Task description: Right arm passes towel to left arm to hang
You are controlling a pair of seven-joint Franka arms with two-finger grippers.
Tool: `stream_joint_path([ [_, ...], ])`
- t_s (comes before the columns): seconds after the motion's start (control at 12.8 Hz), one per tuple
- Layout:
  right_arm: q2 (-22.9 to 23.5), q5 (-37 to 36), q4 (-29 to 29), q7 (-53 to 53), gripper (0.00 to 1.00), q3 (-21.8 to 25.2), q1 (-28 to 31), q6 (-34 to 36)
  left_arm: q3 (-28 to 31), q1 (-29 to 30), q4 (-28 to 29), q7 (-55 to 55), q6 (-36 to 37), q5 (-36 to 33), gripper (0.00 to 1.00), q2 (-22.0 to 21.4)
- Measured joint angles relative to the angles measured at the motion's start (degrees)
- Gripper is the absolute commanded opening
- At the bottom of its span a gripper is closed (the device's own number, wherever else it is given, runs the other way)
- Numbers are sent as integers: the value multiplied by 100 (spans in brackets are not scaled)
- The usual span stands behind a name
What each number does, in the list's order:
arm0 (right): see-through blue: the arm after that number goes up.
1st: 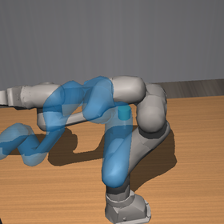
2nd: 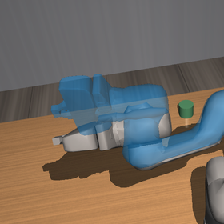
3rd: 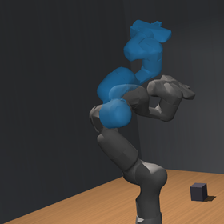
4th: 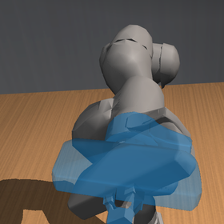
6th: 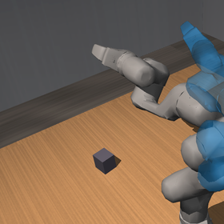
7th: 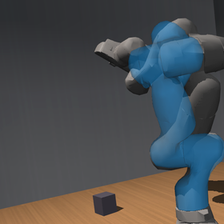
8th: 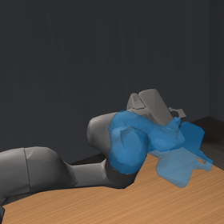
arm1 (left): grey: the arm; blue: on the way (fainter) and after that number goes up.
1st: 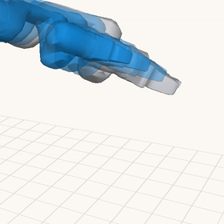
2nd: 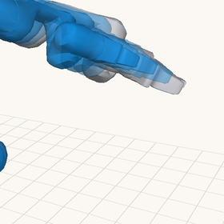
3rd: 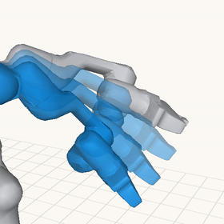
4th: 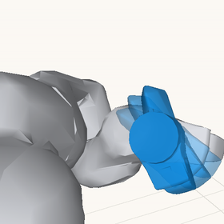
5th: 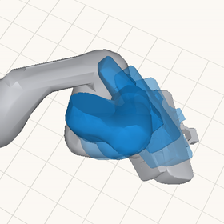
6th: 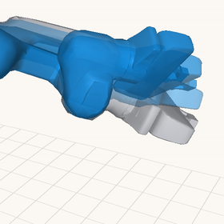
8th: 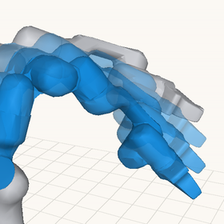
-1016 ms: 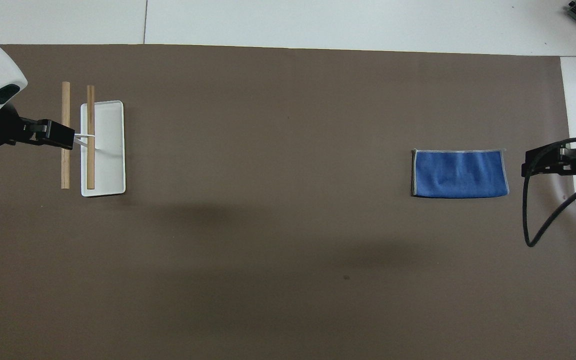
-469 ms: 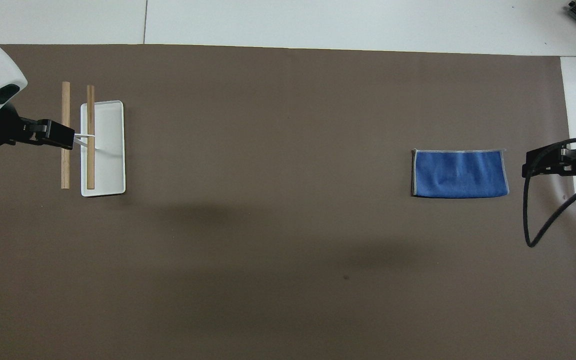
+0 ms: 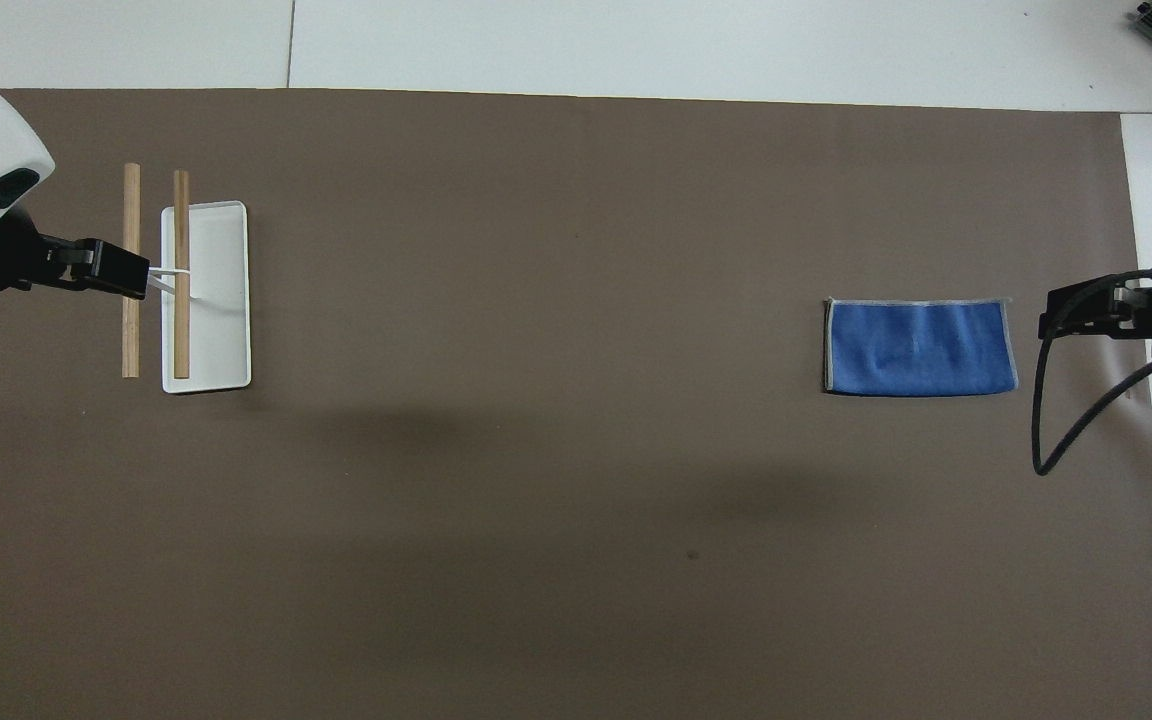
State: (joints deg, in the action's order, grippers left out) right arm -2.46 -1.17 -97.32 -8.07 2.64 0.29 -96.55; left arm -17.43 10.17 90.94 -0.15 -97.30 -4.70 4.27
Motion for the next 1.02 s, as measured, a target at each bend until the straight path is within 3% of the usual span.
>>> stream_joint_path([
  [0.55, -59, 0, -1523, 187, 100, 6, 26, -1871, 0, 0, 0, 0, 0, 0, 100, -1],
  [1.02, 809, 0, -1849, 517, 100, 12, 224, -3097, 0, 0, 0, 0, 0, 0, 100, -2],
])
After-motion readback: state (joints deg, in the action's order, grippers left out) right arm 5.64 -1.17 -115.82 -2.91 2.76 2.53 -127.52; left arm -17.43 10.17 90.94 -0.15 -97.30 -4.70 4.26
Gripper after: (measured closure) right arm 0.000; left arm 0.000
